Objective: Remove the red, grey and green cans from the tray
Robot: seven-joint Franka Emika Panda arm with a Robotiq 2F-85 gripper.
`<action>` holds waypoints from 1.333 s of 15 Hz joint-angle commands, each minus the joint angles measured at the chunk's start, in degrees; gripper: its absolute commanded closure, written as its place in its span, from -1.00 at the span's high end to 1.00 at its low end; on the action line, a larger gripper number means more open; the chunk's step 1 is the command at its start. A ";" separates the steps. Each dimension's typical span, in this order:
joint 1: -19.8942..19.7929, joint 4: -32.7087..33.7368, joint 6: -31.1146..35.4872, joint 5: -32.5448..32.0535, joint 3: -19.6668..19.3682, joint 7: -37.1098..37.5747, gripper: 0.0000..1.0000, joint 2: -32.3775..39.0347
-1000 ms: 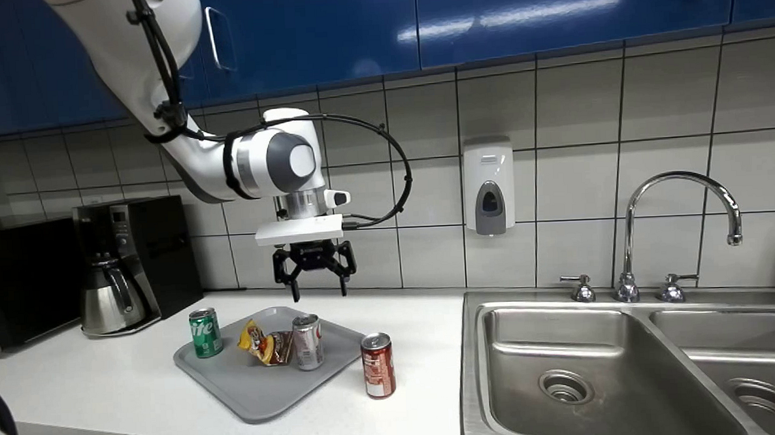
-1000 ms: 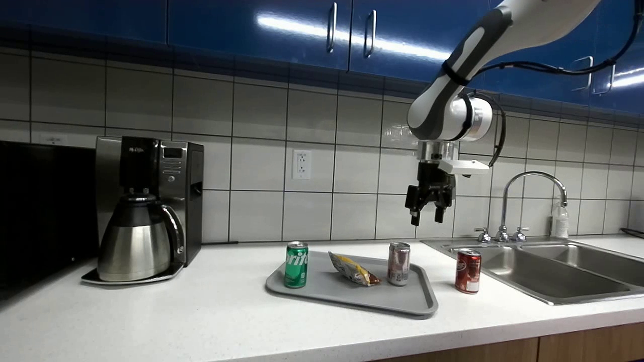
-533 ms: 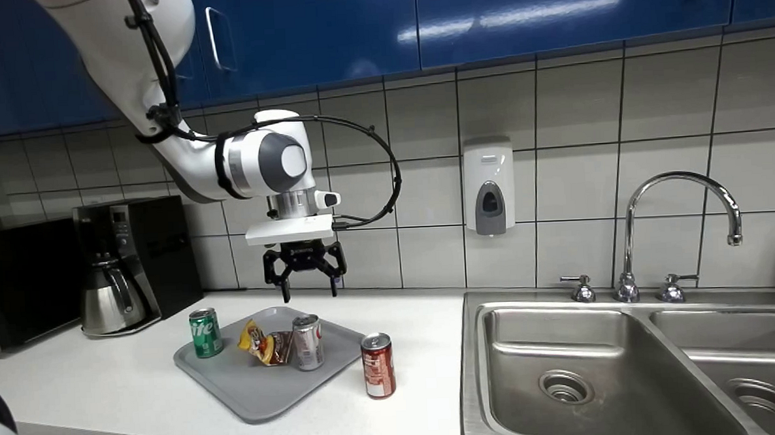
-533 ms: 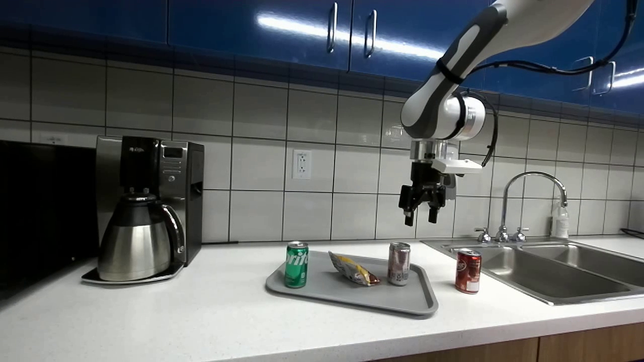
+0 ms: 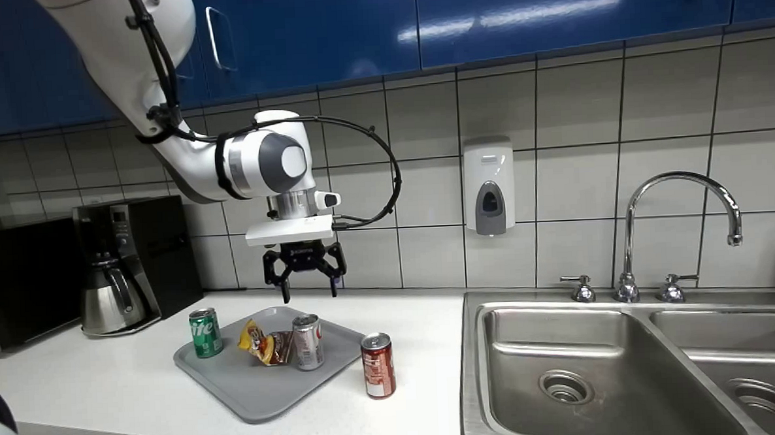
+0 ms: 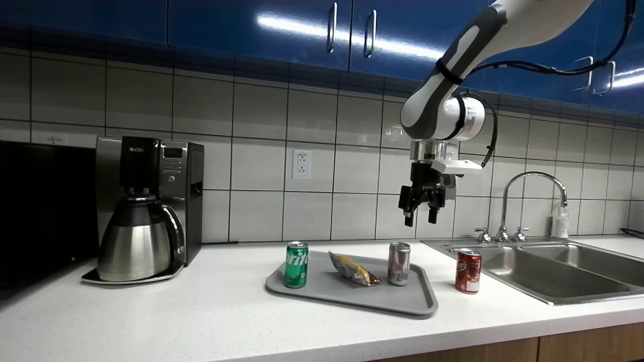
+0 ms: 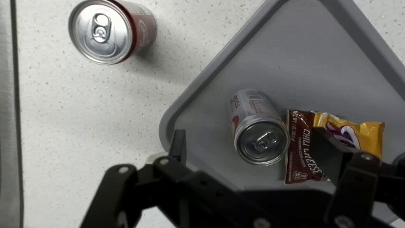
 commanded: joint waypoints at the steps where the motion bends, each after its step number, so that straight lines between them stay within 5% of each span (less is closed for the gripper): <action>1: 0.03 0.01 1.76 -0.51 0.59 1.91 1.00 0.53; 20: 1.43 7.03 6.51 -2.13 1.65 6.13 1.00 12.00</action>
